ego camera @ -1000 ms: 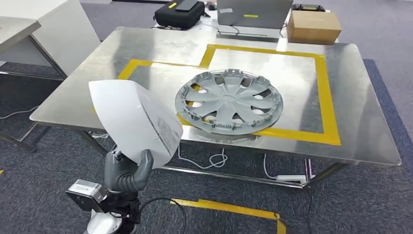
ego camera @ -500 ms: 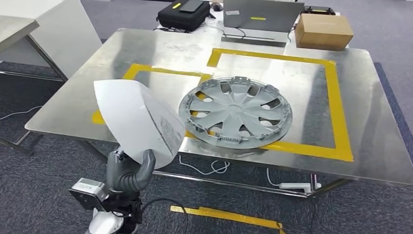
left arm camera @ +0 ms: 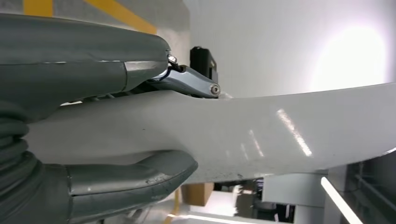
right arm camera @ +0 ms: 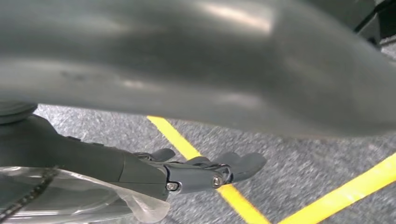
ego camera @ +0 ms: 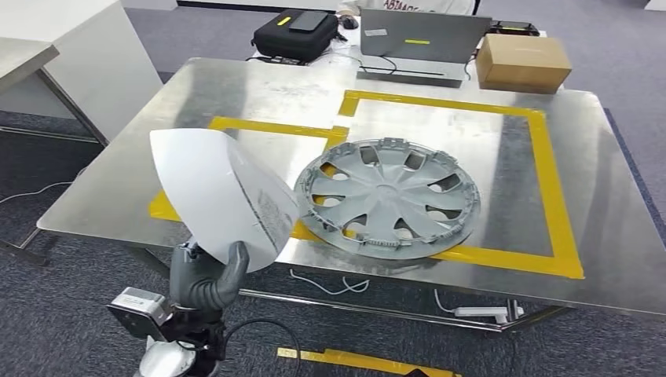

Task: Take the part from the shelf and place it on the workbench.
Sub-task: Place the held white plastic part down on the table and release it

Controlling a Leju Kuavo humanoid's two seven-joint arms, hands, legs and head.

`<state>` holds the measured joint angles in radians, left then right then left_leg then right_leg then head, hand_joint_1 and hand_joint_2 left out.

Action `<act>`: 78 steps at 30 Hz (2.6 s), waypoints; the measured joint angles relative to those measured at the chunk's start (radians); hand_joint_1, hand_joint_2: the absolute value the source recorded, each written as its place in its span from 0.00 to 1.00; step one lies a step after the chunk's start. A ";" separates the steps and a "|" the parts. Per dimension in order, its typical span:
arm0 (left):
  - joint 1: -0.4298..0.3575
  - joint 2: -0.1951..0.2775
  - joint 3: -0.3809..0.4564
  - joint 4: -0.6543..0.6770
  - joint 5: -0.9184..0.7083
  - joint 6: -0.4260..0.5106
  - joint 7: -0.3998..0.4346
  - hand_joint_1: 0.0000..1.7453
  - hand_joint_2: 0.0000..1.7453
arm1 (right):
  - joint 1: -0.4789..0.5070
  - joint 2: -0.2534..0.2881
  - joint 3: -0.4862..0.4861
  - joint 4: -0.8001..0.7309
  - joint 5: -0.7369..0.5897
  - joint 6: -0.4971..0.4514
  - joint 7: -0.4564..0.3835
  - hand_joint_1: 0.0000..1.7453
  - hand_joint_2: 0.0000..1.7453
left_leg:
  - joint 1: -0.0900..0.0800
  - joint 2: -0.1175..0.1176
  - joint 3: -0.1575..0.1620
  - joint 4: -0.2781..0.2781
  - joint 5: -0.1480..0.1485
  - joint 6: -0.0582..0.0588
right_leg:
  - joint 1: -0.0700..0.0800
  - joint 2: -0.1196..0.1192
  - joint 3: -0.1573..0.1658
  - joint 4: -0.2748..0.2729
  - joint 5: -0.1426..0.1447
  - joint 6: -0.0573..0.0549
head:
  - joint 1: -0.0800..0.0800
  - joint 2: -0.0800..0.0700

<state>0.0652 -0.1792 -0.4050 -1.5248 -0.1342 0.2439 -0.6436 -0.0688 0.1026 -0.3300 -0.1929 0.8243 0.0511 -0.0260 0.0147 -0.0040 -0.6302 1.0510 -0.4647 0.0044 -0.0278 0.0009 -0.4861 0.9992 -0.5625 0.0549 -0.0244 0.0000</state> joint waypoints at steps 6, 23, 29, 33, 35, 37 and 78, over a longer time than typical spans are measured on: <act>-0.003 -0.004 0.000 0.000 0.000 0.000 -0.001 1.00 1.00 | -0.002 0.000 0.000 -0.001 0.000 0.000 0.000 0.00 0.00 | -0.004 0.000 0.027 -0.009 -0.007 0.032 | 0.001 -0.001 -0.149 0.246 -0.088 0.009 | 0.007 0.000; -0.401 0.047 -0.157 0.110 -0.571 -0.008 0.040 1.00 1.00 | -0.061 0.019 0.036 -0.002 0.128 0.090 0.068 0.00 0.00 | -0.008 -0.004 -0.050 0.246 -0.155 -0.025 | 0.016 -0.006 -0.108 0.014 0.094 -0.055 | 0.000 0.000; -0.597 0.050 -0.300 0.272 -0.879 0.119 0.098 1.00 1.00 | -0.084 0.032 0.070 -0.002 0.167 0.126 0.101 0.00 0.00 | -0.011 -0.003 0.041 -0.014 -0.025 -0.007 | 0.017 -0.002 -0.112 0.016 0.096 -0.037 | 0.001 0.000; -0.689 0.044 -0.374 0.393 -0.987 0.169 0.147 1.00 1.00 | -0.096 0.036 0.088 -0.002 0.188 0.134 0.105 0.00 0.00 | -0.009 -0.002 0.044 -0.028 -0.003 0.024 | 0.014 -0.002 -0.134 0.042 0.077 -0.014 | 0.005 0.000; -0.748 0.041 -0.398 0.456 -1.024 0.168 0.187 1.00 1.00 | -0.114 0.036 0.096 -0.002 0.195 0.127 0.096 0.00 0.00 | -0.008 0.001 0.043 -0.031 0.001 0.031 | 0.013 -0.002 -0.188 0.147 0.025 -0.007 | 0.010 0.000; -0.802 0.041 -0.411 0.522 -1.045 0.143 0.225 1.00 1.00 | -0.137 0.036 0.103 -0.002 0.199 0.132 0.098 0.00 0.00 | -0.009 0.002 0.040 -0.031 0.002 0.033 | 0.012 -0.002 -0.252 0.267 -0.014 -0.003 | 0.013 0.000; -0.798 0.266 -0.033 1.101 -0.928 0.233 0.411 0.00 0.75 | -0.132 0.026 0.098 -0.004 0.207 0.124 0.095 0.00 0.00 | -0.006 -0.004 0.013 -0.019 0.002 -0.018 | 0.013 0.008 -0.144 0.025 0.104 -0.041 | 0.012 0.000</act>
<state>-0.7327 0.0872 -0.4385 -0.4237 -1.0625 0.4772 -0.2331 -0.2010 0.1290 -0.2323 -0.1968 1.0314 0.1756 0.0689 0.0091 -0.0079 -0.6176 1.0319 -0.4622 -0.0134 -0.0148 0.0090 -0.6302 1.0244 -0.4589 0.0136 -0.0122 0.0000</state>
